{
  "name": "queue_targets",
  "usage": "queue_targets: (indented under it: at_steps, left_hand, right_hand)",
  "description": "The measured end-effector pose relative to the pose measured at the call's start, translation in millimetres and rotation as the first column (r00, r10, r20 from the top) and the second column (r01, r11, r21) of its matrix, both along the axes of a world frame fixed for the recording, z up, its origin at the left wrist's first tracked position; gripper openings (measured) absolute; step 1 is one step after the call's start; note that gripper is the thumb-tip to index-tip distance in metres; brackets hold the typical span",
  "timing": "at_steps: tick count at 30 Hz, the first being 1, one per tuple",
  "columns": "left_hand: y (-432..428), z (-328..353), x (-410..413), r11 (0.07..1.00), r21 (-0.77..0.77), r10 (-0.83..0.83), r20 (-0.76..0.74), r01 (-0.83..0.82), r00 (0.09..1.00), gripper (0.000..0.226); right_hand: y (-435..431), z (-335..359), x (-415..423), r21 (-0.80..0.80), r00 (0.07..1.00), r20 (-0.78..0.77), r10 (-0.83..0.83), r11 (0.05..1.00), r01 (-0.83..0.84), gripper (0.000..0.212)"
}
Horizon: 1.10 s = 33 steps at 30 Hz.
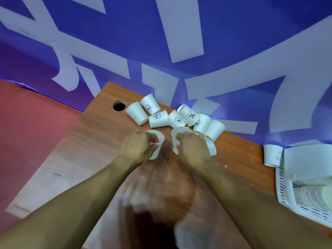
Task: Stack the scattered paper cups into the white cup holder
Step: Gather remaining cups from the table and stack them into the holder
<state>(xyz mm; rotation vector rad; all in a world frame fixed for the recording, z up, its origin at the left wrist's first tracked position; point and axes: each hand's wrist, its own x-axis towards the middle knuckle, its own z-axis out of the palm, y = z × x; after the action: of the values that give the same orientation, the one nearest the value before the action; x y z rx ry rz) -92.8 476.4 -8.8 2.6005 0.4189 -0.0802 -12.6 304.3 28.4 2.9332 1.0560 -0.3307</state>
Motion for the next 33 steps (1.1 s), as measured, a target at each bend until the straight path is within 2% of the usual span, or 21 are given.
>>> queue_targets:
  at_steps: [4,7,11,24,29,33]
  left_hand:
    - [-44.0,28.7,-5.1,0.976,0.154,-0.176,0.154,0.153,0.972,0.017]
    - [-81.4,51.9,-5.4,0.977,0.136,-0.194,0.252,0.164,0.948,0.012]
    - [-147.0,75.5,-2.5,0.954,0.189,-0.277,0.26,0.233,0.925,0.013]
    - [-407.7,110.6,31.1,0.894,0.193,-0.447,0.339,0.404,0.828,0.018]
    - [-480.4,111.3,43.2,0.883,0.226,-0.47,0.399,0.412,0.787,0.019]
    - [-513.4,111.0,54.6,0.88,0.26,-0.474,0.443,0.397,0.761,0.03]
  right_hand:
    - [-43.0,20.3,-13.1,0.04,0.996,0.084,-0.041,0.998,0.038,0.019]
    - [-84.1,33.0,-23.2,0.111,0.992,0.087,-0.089,0.991,0.079,0.017]
    - [-151.4,48.1,-34.0,0.178,0.984,0.125,-0.126,0.979,0.103,0.015]
    - [-412.2,88.8,-45.5,0.216,0.895,0.284,-0.343,0.933,0.288,0.008]
    - [-484.5,93.3,-41.4,0.251,0.859,0.311,-0.408,0.907,0.34,0.01]
    - [-520.4,87.1,-28.1,0.288,0.836,0.313,-0.45,0.884,0.368,0.012]
